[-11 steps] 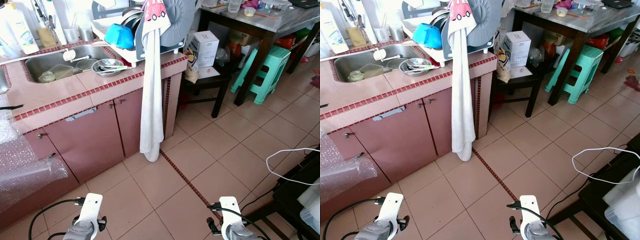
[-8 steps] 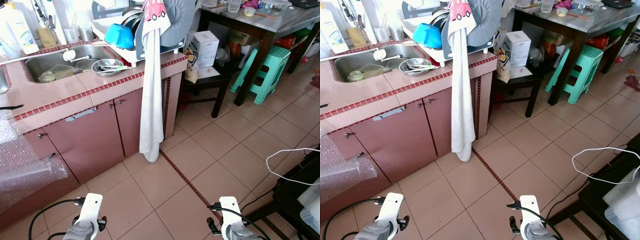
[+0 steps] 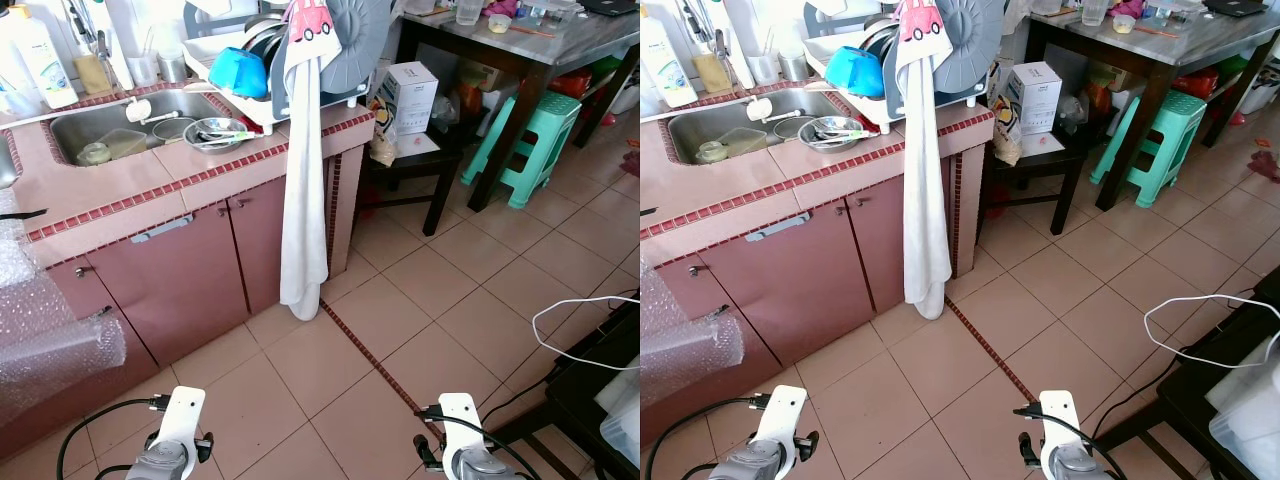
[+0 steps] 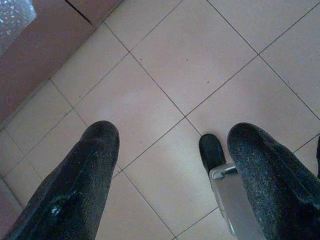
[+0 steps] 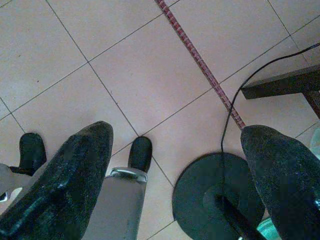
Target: Kitchen organization
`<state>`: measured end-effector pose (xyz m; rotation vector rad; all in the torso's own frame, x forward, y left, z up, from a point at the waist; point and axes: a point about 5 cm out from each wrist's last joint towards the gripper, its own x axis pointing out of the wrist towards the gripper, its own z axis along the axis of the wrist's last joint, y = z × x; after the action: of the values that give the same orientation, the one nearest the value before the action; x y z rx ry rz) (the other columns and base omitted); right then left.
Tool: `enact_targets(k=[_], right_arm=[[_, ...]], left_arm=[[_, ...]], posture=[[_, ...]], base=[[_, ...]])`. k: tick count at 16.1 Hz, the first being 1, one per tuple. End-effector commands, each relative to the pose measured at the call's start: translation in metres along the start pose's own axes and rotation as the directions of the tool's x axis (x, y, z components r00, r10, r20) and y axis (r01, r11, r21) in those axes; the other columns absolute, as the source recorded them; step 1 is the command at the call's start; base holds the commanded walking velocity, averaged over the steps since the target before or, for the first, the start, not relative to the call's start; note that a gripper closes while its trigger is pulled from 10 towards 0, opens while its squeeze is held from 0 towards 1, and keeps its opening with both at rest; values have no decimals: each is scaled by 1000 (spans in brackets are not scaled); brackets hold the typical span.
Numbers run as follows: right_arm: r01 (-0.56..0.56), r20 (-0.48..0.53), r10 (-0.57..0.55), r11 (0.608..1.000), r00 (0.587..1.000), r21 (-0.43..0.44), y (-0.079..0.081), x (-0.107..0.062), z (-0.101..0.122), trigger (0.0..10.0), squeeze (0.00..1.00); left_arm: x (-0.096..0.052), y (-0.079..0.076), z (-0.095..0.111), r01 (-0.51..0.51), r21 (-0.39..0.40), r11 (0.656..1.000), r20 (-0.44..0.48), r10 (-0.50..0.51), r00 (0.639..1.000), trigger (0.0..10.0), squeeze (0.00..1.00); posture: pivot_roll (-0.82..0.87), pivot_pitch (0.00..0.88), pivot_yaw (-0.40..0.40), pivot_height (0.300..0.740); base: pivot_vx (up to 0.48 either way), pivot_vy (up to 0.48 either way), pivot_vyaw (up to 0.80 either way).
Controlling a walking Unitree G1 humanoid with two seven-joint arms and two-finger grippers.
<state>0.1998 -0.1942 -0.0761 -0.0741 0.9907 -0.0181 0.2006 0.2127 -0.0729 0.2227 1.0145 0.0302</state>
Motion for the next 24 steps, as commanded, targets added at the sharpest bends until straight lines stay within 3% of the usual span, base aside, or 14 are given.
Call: enact_targets(k=[1, 13, 14, 15, 22, 24], right_arm=[[-130, 2, 130, 990, 992, 60, 23, 1, 0, 10000, 0], [-130, 2, 130, 990, 992, 60, 23, 1, 0, 10000, 0], [-120, 9, 120, 993, 993, 19, 22, 0, -4, 10000, 0], [-114, 7, 114, 993, 993, -38, 22, -1, -10, 10000, 0], [-170, -29, 169, 984, 985, -60, 30, -2, -18, 10000, 0], [-168, -36, 165, 978, 986, -125, 28, -2, -18, 10000, 0]], left_arm=[[0, -42, 20, 172, 88, 981, 18, -175, 984, 10000, 0], [0, -42, 20, 172, 88, 981, 18, -175, 984, 10000, 0], [0, -40, 15, 148, 187, 971, 9, -152, 988, 10000, 0], [0, -36, 7, 128, 328, 936, 4, -137, 991, 10000, 0], [0, -35, 4, 121, 296, 948, 3, -127, 992, 10000, 0], [0, -33, 3, 96, 263, 960, 11, -103, 995, 10000, 0]], posture=[[15, 0, 78, 740], [15, 0, 78, 740], [14, 0, 88, 740], [14, 0, 88, 740], [18, 0, 77, 740], [17, 0, 73, 740]], base=[[0, 0, 0], [0, 0, 0], [0, 0, 0], [0, 0, 0], [0, 0, 0], [0, 0, 0]])
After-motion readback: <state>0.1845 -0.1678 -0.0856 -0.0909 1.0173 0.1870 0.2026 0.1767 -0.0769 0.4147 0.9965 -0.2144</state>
